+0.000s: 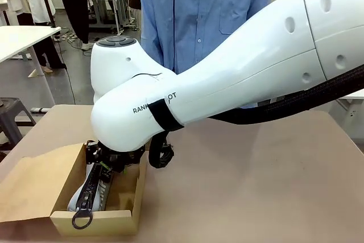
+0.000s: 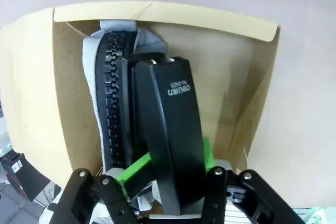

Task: Place items inside the box.
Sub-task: Pick up a Pencil pouch or Stapler and place it inside the Mailer Box closest to the robot.

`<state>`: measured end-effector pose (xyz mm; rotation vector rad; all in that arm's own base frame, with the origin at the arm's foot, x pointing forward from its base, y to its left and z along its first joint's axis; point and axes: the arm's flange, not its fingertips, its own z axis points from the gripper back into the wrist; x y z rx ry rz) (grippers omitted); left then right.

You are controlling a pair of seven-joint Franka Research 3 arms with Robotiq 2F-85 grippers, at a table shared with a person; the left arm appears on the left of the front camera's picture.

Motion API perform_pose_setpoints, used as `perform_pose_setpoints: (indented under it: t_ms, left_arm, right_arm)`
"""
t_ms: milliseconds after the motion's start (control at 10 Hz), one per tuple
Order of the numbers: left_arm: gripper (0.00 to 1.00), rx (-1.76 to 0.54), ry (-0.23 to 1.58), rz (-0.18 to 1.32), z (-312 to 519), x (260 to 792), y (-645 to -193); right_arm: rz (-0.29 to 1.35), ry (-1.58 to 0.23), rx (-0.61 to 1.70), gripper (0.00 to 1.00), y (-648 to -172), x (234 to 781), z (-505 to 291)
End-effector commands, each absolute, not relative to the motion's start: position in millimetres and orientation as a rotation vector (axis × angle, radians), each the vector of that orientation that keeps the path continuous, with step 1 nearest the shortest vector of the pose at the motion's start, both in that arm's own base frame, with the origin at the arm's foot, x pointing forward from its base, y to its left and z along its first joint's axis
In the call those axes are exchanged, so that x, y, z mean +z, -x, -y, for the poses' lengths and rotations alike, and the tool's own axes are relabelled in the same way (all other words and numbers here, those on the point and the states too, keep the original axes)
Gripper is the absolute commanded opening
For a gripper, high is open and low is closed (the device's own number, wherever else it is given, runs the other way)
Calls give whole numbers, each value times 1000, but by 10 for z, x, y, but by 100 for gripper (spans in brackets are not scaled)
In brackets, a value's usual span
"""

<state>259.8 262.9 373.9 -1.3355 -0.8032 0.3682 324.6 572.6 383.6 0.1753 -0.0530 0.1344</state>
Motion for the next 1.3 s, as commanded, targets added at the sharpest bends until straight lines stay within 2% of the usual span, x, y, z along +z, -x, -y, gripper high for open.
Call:
perform_pose_setpoints:
  t_ms: [0,100,200,800,1000,1200]
  left_arm:
    - [100,352,1343,833,-2609,3750,-2605]
    - [100,352,1343,833,-2609,3750,-2605]
    - [100,352,1343,833,-2609,3750,-2605]
    - [100,352,1343,833,-2609,3750,-2605]
    - [100,352,1343,833,-2609,3750,-2605]
    - [100,352,1343,833,-2609,3750,-2605]
  right_arm:
    - [48,-174,129,100,-3221,3892,-5720]
    - [55,-172,124,94,-3222,3890,-5718]
    - [52,-173,123,100,-3227,3887,-5716]
    - [66,-236,96,100,-3265,4018,-5572]
    - [125,-315,49,100,-3305,4375,-5178]
    - [162,-302,29,100,-3368,4815,-4388]
